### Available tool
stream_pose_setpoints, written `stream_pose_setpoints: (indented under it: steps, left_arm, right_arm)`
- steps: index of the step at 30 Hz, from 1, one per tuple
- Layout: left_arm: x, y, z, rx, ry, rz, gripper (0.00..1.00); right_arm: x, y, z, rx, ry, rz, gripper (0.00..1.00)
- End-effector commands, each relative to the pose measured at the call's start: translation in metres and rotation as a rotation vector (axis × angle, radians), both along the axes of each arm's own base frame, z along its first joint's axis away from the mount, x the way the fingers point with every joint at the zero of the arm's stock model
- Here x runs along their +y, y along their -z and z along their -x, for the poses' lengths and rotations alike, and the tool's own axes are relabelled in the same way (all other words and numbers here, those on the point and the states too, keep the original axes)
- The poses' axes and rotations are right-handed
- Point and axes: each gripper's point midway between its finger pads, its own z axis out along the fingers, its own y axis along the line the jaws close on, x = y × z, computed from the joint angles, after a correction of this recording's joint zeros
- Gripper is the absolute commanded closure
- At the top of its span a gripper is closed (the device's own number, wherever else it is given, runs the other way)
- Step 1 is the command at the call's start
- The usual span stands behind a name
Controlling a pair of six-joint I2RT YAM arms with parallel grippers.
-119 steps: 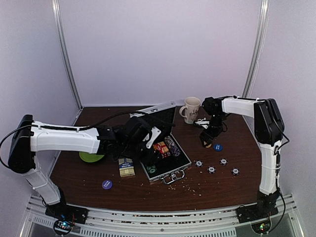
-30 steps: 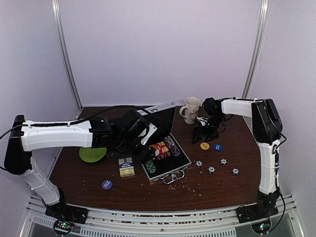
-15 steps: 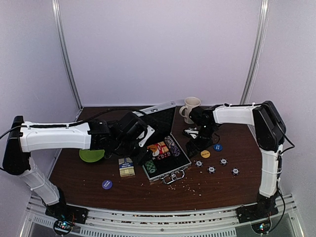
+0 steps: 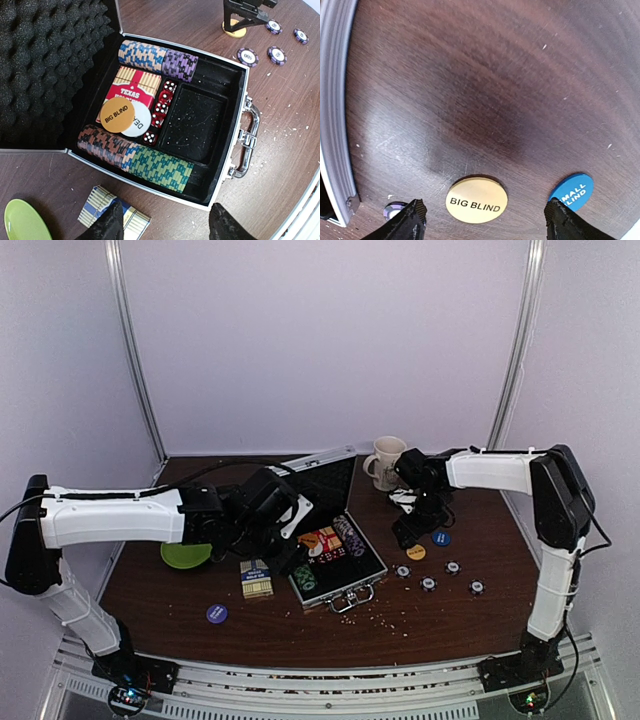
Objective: Pack up texas hold em set
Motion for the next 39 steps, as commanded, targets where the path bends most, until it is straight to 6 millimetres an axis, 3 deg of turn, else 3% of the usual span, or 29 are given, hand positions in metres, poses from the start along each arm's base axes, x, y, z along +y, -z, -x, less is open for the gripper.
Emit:
stream_pose_setpoints:
  steps: [1, 7, 25, 31, 39]
  left_arm:
    - [-0.004, -0.011, 0.000, -0.026, 0.001, 0.048, 0.40]
    - [-0.002, -0.008, 0.000, -0.025, -0.004, 0.041, 0.40]
    - [0.003, -0.010, 0.001, -0.032, -0.013, 0.047, 0.40]
    - [0.000, -0.009, -0.001, -0.036, -0.008, 0.038, 0.40]
    - [0.005, -0.002, -0.004, -0.040, -0.025, 0.021, 0.40]
  right_arm:
    - [-0.011, 0.014, 0.008, 0.044, -0.015, 0.054, 0.18]
    - [-0.005, 0.032, 0.029, 0.154, -0.052, 0.036, 0.22]
    - [0.001, 0.059, 0.039, 0.230, -0.048, 0.055, 0.40]
    - [0.001, 0.048, 0.039, 0.199, -0.052, 0.043, 0.51]
    - [0.005, -0.001, 0.025, 0.054, -0.061, -0.008, 0.61]
